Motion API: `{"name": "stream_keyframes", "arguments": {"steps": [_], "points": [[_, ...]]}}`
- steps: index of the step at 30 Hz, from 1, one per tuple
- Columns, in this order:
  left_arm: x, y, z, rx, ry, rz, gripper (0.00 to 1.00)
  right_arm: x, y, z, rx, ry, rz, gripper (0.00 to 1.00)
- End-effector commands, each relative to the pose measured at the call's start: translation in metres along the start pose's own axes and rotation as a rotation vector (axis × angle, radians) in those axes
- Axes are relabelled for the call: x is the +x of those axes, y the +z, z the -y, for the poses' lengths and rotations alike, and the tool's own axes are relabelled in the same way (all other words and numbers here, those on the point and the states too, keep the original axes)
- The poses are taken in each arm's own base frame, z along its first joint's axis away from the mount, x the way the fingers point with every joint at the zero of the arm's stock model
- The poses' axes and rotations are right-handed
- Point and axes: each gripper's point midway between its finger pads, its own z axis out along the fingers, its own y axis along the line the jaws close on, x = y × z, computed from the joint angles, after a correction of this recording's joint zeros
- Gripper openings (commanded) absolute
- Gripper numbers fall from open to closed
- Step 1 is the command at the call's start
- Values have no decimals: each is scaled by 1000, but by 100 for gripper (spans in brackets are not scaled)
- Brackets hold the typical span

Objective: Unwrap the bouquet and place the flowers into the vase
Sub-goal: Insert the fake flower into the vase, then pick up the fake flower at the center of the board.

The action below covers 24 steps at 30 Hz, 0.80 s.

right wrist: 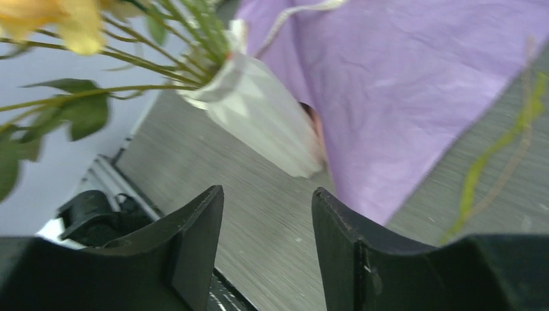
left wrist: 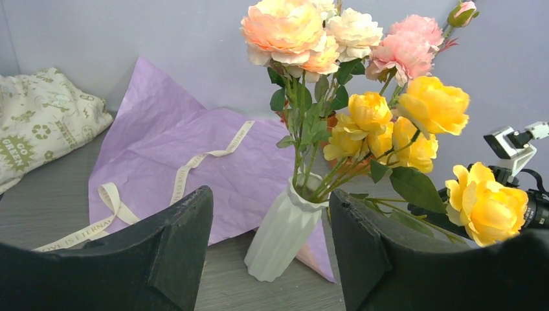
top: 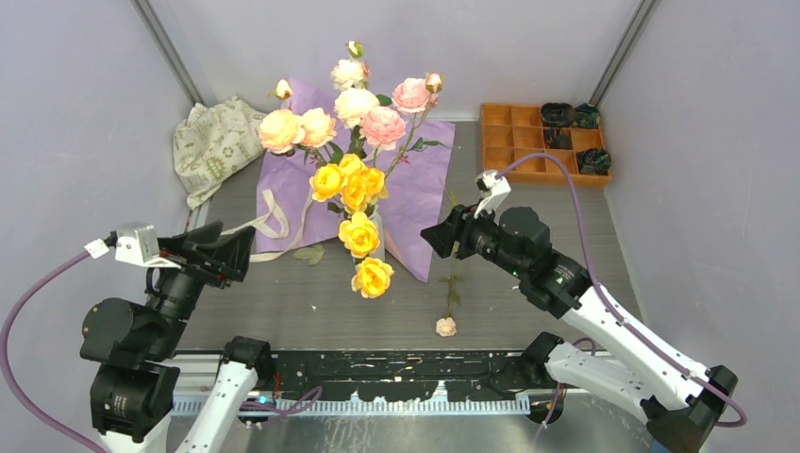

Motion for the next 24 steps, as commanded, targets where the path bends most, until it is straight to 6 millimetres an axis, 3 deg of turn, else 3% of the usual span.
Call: {"name": "stream_keyframes", "arguments": {"steps": [1,10,14,24], "points": [[-20,-4,12,51,-9,72,67,34,-12,56,268,-27,-100,56],[-19,-5,13,56,-11,71,67,125,-11,110,537,12,-462,43],[-18,-4,13,57,-13,70,67,162,-14,122,609,43,-558,43],[-16,-2,15,68,-22,67,67,216,-18,148,709,79,-660,42]]}}
